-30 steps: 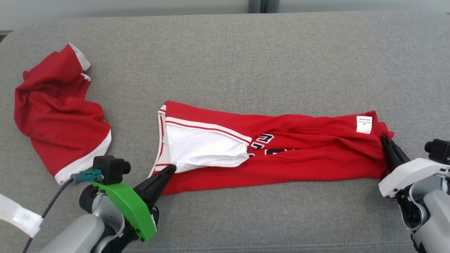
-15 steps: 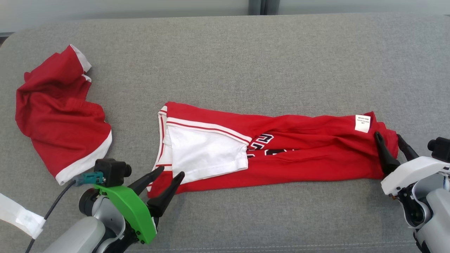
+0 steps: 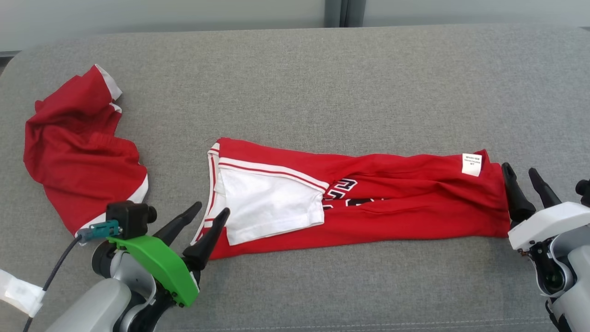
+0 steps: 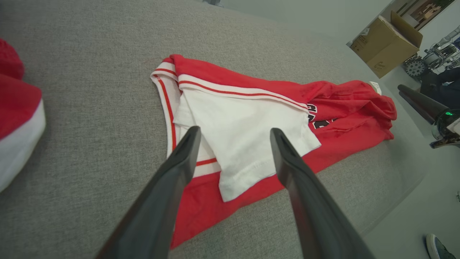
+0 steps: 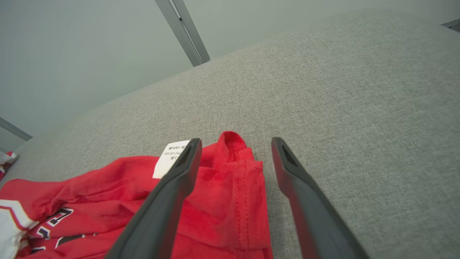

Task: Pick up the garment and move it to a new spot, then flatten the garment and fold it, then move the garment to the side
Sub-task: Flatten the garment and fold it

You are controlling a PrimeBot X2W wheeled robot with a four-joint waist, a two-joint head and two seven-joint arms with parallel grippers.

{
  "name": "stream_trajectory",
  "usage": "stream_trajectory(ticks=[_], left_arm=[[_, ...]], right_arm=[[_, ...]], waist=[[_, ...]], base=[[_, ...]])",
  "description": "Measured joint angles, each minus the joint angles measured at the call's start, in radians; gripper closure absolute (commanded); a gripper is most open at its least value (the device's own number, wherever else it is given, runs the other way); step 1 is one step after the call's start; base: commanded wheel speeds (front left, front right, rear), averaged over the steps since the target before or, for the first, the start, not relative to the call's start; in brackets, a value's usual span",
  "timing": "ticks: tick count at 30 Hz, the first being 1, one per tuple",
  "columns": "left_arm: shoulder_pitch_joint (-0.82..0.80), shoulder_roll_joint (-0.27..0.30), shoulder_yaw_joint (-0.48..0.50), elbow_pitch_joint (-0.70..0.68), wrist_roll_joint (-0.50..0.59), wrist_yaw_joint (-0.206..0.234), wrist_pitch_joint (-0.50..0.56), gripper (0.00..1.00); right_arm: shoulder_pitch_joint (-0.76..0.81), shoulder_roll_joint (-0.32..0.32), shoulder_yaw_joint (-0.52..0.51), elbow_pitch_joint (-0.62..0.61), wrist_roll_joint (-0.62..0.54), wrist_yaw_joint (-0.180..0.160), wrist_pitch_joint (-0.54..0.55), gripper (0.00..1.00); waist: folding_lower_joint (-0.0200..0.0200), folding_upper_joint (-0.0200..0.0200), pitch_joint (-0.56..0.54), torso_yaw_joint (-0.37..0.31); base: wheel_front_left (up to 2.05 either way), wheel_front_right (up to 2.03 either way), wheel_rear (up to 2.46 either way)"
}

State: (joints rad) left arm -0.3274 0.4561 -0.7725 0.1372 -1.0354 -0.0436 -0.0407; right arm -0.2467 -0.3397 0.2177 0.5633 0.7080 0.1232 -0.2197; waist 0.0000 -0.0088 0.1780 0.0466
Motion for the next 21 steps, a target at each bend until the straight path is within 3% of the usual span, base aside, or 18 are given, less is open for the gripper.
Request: stream_trajectory(ticks=[8,21], left_arm=[[0.017,-0.006,0.050,0.006,-0.002,0.039,-0.059,0.00],[0.026,-0.023,0.049,-0.016,-0.002,0.059,-0.076,0.00]], right_arm=[[0.046,0.016,-0.003,0.004,0.043,0.000,0.007,0.00],[0.054,0.031,-0.015,0.035,0.119,0.000,0.059,0.00]], waist=[[0.0000,0.0000,-0.015,-0.001],[0.0000,0.0000,-0.017,0.009]], base=[[0.00,0.00,0.00],[0.00,0.00,0.00]])
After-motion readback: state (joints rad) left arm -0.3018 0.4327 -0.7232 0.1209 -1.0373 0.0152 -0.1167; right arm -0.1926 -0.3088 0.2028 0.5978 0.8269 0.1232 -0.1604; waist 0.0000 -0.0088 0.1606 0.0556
